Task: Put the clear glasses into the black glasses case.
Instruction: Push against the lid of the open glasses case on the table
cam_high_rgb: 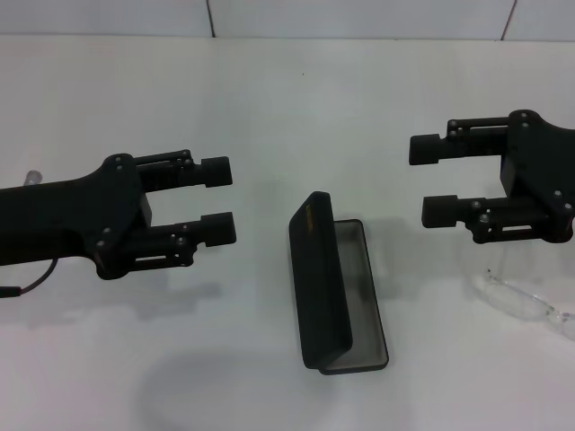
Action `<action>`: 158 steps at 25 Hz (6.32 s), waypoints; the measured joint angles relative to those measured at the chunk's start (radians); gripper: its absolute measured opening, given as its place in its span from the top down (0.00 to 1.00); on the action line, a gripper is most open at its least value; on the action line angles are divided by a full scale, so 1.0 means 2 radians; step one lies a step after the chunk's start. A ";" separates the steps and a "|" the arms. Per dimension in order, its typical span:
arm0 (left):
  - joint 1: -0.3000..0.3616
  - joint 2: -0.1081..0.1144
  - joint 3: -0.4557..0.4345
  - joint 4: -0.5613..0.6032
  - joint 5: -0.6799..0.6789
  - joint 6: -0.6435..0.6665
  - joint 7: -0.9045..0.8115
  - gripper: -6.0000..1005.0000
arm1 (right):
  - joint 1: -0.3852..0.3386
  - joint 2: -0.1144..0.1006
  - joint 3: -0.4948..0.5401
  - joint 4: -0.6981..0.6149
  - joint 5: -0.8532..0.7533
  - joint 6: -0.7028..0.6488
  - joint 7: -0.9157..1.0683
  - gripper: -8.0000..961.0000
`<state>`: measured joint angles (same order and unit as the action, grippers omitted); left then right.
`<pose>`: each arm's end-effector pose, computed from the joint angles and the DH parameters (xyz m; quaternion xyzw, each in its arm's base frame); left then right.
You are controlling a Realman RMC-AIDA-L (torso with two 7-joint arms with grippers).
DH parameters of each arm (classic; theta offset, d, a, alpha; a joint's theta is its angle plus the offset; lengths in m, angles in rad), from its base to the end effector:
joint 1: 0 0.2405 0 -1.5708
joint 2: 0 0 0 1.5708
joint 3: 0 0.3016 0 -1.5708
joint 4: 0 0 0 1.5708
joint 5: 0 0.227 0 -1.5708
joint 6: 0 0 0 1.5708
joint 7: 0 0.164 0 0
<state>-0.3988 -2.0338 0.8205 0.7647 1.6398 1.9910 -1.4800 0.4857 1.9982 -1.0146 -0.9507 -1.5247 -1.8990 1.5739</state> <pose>-0.2649 0.3042 0.0163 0.9050 0.1519 0.3974 0.0060 0.2034 0.3400 0.0262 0.9339 -0.0634 -0.3507 0.0295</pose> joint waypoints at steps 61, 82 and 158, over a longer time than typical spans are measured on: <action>-0.078 -0.032 0.300 0.354 0.292 -0.247 -0.765 0.32 | -0.077 -0.020 0.283 0.061 0.001 0.011 -0.170 0.34; -0.100 -0.031 0.340 0.299 0.310 -0.253 -0.765 0.32 | -0.077 -0.019 0.272 0.062 -0.004 -0.011 -0.166 0.34; -0.085 -0.029 0.348 0.384 0.351 -0.262 -0.754 0.32 | -0.022 -0.047 0.179 0.049 -0.136 -0.035 -0.140 0.34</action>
<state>-0.5690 -2.0919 1.5169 1.5326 2.3427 1.4674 -2.9887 0.4407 1.9045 -0.6572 -0.8530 -1.7968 -1.9680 1.2935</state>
